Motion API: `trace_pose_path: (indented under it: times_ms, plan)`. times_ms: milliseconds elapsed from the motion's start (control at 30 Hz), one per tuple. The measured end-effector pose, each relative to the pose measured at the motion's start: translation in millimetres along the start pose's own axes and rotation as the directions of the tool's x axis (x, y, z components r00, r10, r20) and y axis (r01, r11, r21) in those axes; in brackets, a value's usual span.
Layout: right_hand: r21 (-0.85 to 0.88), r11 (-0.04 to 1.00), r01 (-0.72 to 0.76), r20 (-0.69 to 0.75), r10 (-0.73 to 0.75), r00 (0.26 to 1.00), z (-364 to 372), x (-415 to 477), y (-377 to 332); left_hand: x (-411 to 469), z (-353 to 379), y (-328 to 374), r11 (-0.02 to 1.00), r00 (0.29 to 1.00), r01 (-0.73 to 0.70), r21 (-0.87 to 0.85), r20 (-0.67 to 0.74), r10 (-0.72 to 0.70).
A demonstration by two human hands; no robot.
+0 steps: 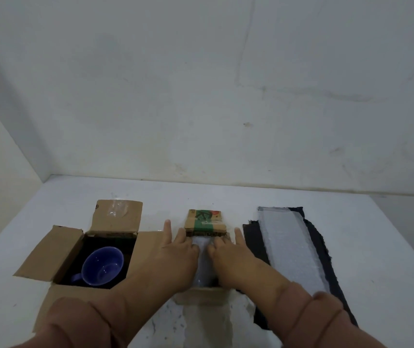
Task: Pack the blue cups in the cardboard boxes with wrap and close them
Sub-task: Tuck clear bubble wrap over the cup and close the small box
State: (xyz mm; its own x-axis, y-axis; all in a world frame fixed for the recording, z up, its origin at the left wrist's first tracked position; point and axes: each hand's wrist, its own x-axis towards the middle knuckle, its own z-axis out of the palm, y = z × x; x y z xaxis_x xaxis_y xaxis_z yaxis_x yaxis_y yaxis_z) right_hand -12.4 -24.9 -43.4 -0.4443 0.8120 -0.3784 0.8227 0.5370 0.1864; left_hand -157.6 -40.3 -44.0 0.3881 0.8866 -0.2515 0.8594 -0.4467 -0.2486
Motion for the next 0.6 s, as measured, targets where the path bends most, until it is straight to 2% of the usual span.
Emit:
trace_pose_path:
  times_ms: [100,167,200,233,267,333,367,400,467,533,600]
  plan:
    - [0.071,0.997,-0.012,0.004,0.012,1.0,3,4,-4,4,-1,5,1.0,0.999,0.011,0.002,0.053,-0.011]
    - [0.26,0.965,0.033,-0.025,-0.028,0.999,10,0,4,3,-2,3,0.999,0.996,0.025,-0.024,0.089,-0.023]
    - [0.454,0.888,0.072,-0.08,-0.04,0.996,15,-6,10,4,-4,1,0.998,0.995,0.039,-0.042,0.095,-0.035]
    - [0.648,0.753,0.109,-0.156,-0.009,0.988,19,-14,17,6,-8,0,0.995,0.995,0.062,-0.08,0.077,-0.055]
    - [0.769,0.627,0.12,-0.215,0.078,0.973,24,-24,26,8,-12,3,0.987,0.997,0.082,-0.139,0.027,-0.079]
    - [0.852,0.523,0.014,-0.224,0.339,0.914,42,-45,50,18,-19,21,0.92,0.982,0.038,-0.391,-0.156,-0.107]
    - [0.865,0.495,-0.083,-0.175,0.451,0.875,55,-55,64,24,-24,36,0.815,0.967,-0.023,-0.58,-0.22,-0.129]
    - [0.867,0.46,-0.191,-0.097,0.533,0.841,69,-64,76,29,-30,54,0.676,0.968,-0.067,-0.734,-0.213,-0.136]
    - [0.818,0.427,-0.386,0.052,0.613,0.789,94,-80,98,41,-37,93,0.43,0.993,-0.057,-0.901,-0.094,-0.065]
    - [0.742,0.47,-0.478,0.093,0.634,0.768,114,-89,112,56,-33,128,0.226,0.99,0.131,-0.965,0.141,0.025]
    - [0.681,0.545,-0.49,0.095,0.597,0.797,127,-92,116,70,-28,152,-0.031,0.926,0.368,-0.929,0.363,0.106]
